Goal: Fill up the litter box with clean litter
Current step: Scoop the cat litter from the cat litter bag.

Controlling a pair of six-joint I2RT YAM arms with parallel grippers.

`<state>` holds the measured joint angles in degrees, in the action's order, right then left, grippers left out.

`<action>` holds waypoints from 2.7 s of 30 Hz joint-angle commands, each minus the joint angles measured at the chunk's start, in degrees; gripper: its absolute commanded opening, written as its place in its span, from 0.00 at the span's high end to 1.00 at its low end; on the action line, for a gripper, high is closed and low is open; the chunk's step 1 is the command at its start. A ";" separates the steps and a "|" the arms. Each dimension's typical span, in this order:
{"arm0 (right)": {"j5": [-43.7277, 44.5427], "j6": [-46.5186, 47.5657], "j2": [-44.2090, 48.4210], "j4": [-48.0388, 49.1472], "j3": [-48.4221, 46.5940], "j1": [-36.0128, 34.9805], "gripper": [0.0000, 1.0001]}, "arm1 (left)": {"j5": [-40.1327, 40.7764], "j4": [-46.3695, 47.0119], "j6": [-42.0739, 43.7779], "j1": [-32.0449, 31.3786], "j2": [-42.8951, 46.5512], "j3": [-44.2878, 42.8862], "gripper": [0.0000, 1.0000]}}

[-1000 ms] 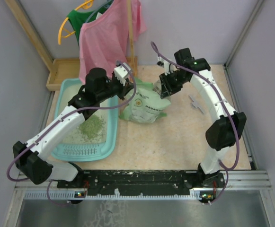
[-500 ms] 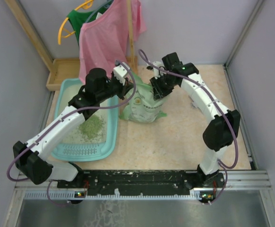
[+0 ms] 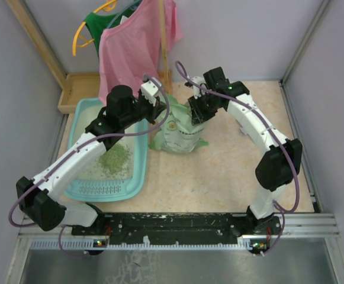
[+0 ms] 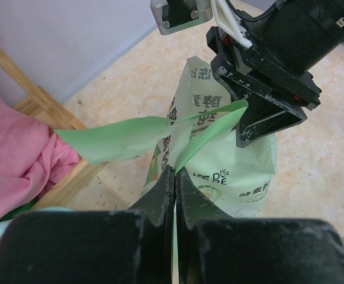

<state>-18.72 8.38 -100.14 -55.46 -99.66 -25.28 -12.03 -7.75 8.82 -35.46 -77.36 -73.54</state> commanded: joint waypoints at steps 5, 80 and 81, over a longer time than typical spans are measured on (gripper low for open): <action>9.87 2.16 -3.87 -1.44 -6.46 4.40 1.00 | 0.69 3.75 -0.65 0.31 4.20 -0.56 1.00; -30.75 5.61 -6.61 -16.24 -9.02 5.50 1.00 | 5.31 4.83 -2.07 -1.98 2.87 1.53 1.00; -29.45 5.43 -6.48 -15.78 -8.83 5.50 1.00 | 5.31 5.04 -2.15 -2.02 3.02 1.54 1.00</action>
<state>-38.85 13.54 -106.69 -64.49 -105.89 -18.74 -7.66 -6.59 6.24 -37.23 -76.01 -72.16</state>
